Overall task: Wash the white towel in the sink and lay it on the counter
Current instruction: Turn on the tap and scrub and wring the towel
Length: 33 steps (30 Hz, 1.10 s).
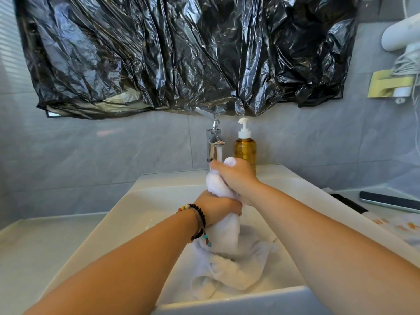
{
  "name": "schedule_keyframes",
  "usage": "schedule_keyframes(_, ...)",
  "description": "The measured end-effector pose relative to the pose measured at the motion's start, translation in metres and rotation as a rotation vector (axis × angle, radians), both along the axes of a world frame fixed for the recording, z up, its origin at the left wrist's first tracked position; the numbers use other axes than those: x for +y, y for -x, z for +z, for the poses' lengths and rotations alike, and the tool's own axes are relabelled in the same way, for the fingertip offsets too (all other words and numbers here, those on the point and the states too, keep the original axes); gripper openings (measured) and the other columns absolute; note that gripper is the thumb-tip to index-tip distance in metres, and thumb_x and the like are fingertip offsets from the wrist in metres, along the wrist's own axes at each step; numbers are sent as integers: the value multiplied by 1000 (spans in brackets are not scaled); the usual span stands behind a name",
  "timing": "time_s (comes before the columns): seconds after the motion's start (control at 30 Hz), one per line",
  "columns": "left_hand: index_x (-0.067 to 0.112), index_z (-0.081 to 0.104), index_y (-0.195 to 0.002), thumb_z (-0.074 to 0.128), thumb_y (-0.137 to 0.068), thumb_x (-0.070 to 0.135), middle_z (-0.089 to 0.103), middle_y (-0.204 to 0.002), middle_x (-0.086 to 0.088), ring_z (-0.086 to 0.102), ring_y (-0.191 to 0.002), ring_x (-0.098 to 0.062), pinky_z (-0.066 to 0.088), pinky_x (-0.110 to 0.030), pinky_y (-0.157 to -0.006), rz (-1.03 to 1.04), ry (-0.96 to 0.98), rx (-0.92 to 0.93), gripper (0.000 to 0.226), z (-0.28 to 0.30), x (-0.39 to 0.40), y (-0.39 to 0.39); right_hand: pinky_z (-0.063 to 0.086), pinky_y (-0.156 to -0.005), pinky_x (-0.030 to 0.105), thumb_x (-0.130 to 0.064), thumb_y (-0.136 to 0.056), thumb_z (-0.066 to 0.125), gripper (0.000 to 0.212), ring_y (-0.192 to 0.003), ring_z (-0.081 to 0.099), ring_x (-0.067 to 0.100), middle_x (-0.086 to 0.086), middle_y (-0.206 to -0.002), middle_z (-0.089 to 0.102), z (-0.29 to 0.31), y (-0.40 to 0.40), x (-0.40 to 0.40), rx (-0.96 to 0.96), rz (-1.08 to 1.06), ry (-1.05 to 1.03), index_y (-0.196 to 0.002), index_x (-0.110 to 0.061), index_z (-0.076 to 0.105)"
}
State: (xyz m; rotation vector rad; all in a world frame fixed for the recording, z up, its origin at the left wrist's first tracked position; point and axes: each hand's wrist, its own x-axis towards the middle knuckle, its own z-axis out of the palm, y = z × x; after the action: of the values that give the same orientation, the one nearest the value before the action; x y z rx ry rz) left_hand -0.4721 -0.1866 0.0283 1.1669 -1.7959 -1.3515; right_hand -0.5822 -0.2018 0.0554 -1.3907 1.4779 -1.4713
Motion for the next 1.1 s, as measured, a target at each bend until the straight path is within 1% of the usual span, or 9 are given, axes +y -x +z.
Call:
schedule_keyframes(0.13,12,65,-110,65,-59,11,75,-99,-13,73,-81,-21,59,-39,-77,-17,-119,175,51,3,-7,-17,45,-83,32,-12,-99,42,25,-104,56,22,4,-112,58,9,24,-1,-19,184,126,-115,-24,57)
schedule_keyframes(0.27,5,70,-98,67,-59,10,74,-87,-13,69,-79,-26,57,-44,-85,-21,-155,158,40,5,-15,-25,49,-95,34,8,-79,51,78,-132,43,18,-5,-145,35,-3,65,0,795,187,409,-146,-30,35)
schedule_keyframes(0.4,7,71,-96,71,-63,7,72,-92,-15,69,-83,-24,55,-40,-87,-152,-133,56,33,8,-6,-18,40,-103,34,-13,-71,78,112,-146,20,23,-3,-160,6,-22,73,-1,1314,264,590,-153,-37,5)
schedule_keyframes(0.53,5,70,-100,76,-64,12,74,-97,-15,70,-96,-27,54,-42,-93,-126,-101,-123,38,5,-2,-8,40,-109,45,-14,-70,81,109,-145,24,29,6,-161,12,-32,58,-9,1342,375,716,-153,-27,11)
schedule_keyframes(0.67,3,70,-99,77,-74,10,72,-98,-15,67,-96,-24,54,-40,-92,-76,-29,-270,26,1,1,3,56,-76,44,-33,-67,81,106,-118,57,26,2,-141,47,-40,62,-11,1362,381,641,-150,-33,15)
schedule_keyframes(0.8,-3,67,-94,73,-77,6,61,-87,-10,59,-81,-18,53,-33,-81,-72,146,-378,20,1,0,17,47,-40,31,-37,-57,83,80,-68,67,24,-1,-93,64,-41,65,-6,1492,200,724,-130,-21,52)
schedule_keyframes(0.87,5,59,-73,72,-78,4,55,-79,-6,54,-80,-19,48,-28,-70,-79,258,-474,14,0,-4,24,45,-40,30,-32,-59,81,64,-62,66,26,1,-83,65,-41,60,-6,1576,152,685,-117,-18,58)
schedule_keyframes(0.97,17,46,-67,72,-77,9,47,-71,0,51,-75,-19,40,-23,-57,-45,394,-588,29,-4,-13,28,51,-59,36,-24,-82,65,47,-84,68,29,5,-99,65,-32,48,-6,1702,105,516,-125,-17,48)
schedule_keyframes(1.1,24,46,-70,71,-78,22,50,-72,3,54,-81,-21,46,-26,-67,33,472,-653,26,-9,-21,29,45,-64,32,-23,-86,60,48,-95,66,26,2,-107,65,-25,42,-5,1846,20,358,-131,-18,44)
